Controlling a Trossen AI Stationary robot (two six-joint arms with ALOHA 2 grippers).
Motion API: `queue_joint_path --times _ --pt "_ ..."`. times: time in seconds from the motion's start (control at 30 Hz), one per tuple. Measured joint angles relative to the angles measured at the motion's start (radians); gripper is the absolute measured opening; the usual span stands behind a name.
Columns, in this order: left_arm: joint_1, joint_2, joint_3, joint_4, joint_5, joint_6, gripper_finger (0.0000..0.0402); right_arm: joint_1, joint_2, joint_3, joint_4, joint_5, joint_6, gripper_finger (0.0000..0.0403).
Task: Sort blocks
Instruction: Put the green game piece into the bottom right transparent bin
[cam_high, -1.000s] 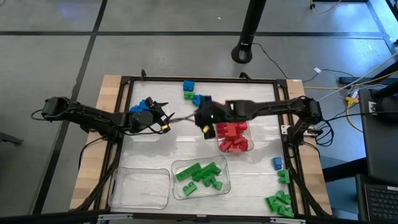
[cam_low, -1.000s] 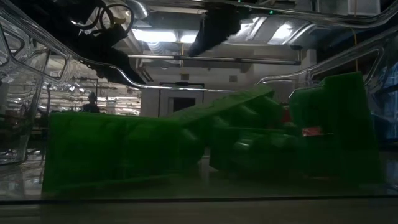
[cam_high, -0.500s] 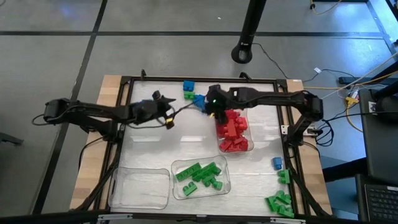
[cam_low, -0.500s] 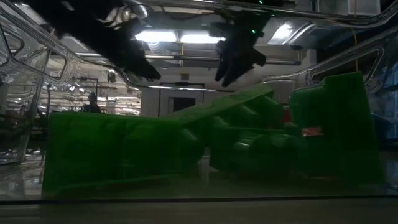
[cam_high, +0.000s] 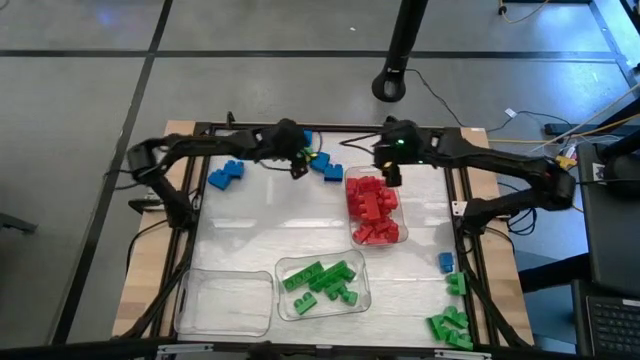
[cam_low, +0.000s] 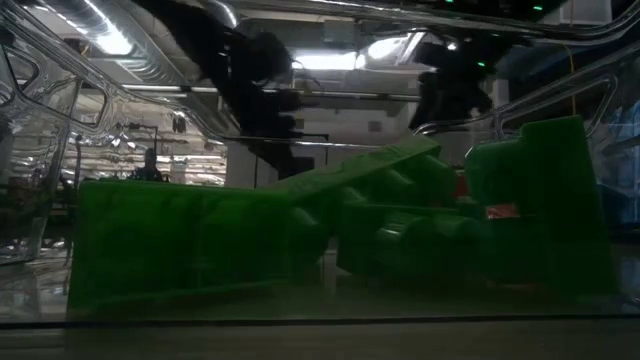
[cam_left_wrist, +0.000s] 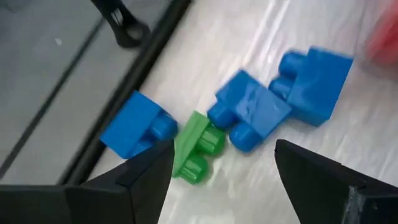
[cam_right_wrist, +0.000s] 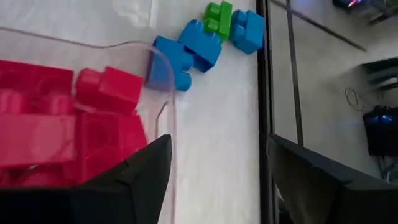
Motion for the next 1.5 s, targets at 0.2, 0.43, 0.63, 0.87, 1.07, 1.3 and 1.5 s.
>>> queue_joint_path --times 0.2,0.43,0.63,0.87,1.07,1.3,1.5 --pt "0.001 0.148 0.161 -0.137 0.0 0.008 0.0269 -0.016 -0.163 -0.215 0.137 -0.086 0.005 0.0262" --pt "0.044 0.258 0.194 -0.168 -0.003 0.092 0.0269 -0.015 -0.226 -0.371 0.263 -0.186 0.006 0.0262" --pt "0.079 0.283 0.195 -0.127 -0.027 0.134 0.0269 -0.015 -0.227 -0.397 0.265 -0.209 -0.03 0.0262" --pt "0.112 0.295 0.195 -0.139 -0.023 0.245 0.0269 -0.015 -0.227 -0.397 0.269 -0.262 -0.07 0.0262" --pt "0.127 0.295 0.195 -0.139 -0.008 0.295 0.0269 -0.015 -0.227 -0.397 0.269 -0.272 -0.079 0.0262" --pt "0.121 0.299 0.195 -0.174 -0.016 0.325 0.0267 -0.015 -0.227 -0.397 0.268 -0.272 -0.079 0.0262" --pt "0.115 0.299 0.195 -0.196 0.009 0.347 0.0238 -0.015 -0.227 -0.397 0.27 -0.272 -0.079 0.0262"
